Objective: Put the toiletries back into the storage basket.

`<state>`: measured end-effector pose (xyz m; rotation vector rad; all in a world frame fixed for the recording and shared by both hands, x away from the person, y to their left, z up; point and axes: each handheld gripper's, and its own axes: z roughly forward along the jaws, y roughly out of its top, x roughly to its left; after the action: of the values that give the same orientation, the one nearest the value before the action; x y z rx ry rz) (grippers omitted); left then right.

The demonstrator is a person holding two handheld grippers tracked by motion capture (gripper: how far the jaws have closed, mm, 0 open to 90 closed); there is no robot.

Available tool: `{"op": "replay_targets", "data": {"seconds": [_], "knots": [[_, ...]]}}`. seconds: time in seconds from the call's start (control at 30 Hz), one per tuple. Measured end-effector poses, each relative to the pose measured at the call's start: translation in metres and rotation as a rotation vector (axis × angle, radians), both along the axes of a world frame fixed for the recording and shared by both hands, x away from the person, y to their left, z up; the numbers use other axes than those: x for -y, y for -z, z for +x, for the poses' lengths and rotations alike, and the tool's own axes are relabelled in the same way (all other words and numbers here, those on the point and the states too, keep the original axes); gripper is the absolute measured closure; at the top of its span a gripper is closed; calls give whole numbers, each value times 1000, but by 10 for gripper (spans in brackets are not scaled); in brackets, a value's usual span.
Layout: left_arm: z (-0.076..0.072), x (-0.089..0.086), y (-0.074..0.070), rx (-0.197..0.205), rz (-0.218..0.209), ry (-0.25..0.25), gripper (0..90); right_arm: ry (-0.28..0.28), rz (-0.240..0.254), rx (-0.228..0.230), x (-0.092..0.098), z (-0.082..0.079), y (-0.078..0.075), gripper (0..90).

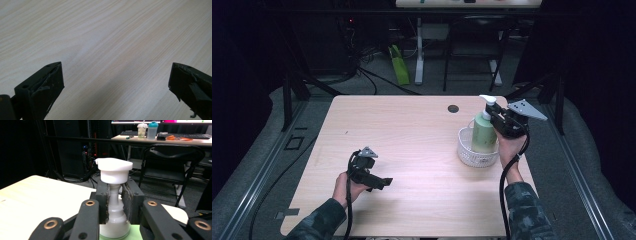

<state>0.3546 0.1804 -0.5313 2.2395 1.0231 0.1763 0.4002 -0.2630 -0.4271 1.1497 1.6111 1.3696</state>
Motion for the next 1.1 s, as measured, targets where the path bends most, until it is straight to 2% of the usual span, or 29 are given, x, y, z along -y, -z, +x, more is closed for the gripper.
{"op": "replay_targets", "data": {"seconds": [0.33,0.4,0.7,0.97,1.1], "knots": [[0,0,-1,5,-1,-2,0,-33,-23,-16,2,-4,-3,756],[0,0,-1,5,-3,-6,0,-29,-21,-18,2,-4,-3,694],[0,0,-1,4,1,-2,0,-43,-44,-23,0,-4,-5,693],[0,0,-1,4,0,-4,0,-58,-77,-53,-3,-7,-10,652],[0,0,-1,7,-1,-4,0,-59,-73,-55,-1,-8,-10,651]]}}
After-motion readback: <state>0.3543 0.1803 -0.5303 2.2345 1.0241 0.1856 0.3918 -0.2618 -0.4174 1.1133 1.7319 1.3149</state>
